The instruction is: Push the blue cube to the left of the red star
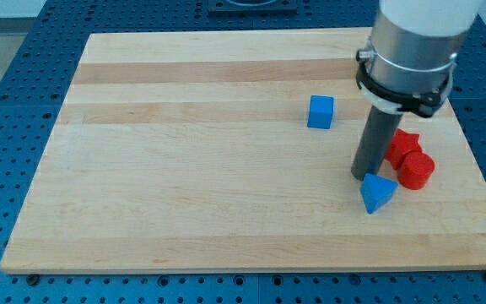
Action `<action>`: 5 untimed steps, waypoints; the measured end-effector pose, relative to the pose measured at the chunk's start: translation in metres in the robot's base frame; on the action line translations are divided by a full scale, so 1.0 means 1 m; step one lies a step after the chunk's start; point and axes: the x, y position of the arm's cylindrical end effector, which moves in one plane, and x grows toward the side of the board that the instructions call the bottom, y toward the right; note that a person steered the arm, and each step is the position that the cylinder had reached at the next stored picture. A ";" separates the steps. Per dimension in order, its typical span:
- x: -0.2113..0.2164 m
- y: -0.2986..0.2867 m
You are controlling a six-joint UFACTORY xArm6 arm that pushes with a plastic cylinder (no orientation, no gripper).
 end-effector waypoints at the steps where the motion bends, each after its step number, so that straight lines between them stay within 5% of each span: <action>1: 0.023 0.014; 2: 0.034 0.018; 5: -0.098 0.037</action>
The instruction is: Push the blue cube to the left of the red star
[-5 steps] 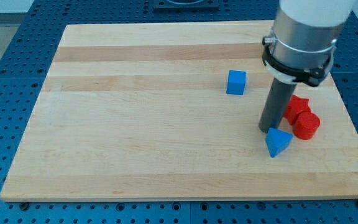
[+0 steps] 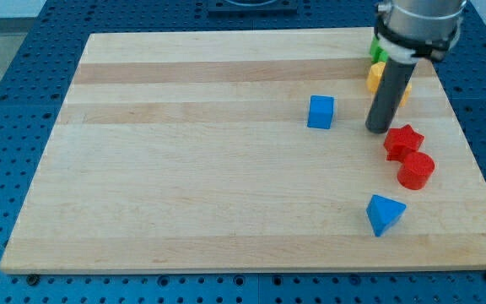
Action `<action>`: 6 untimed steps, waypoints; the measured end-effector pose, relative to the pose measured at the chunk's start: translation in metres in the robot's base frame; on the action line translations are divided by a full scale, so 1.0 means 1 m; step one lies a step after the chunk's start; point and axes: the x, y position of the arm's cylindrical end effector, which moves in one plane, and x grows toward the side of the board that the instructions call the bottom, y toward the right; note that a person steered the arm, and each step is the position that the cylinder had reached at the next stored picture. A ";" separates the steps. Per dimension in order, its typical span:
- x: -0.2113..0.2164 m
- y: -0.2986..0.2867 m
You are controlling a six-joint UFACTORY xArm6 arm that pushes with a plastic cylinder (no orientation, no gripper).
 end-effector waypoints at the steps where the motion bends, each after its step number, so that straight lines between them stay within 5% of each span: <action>1: -0.029 -0.009; 4: 0.014 -0.073; 6: -0.055 -0.086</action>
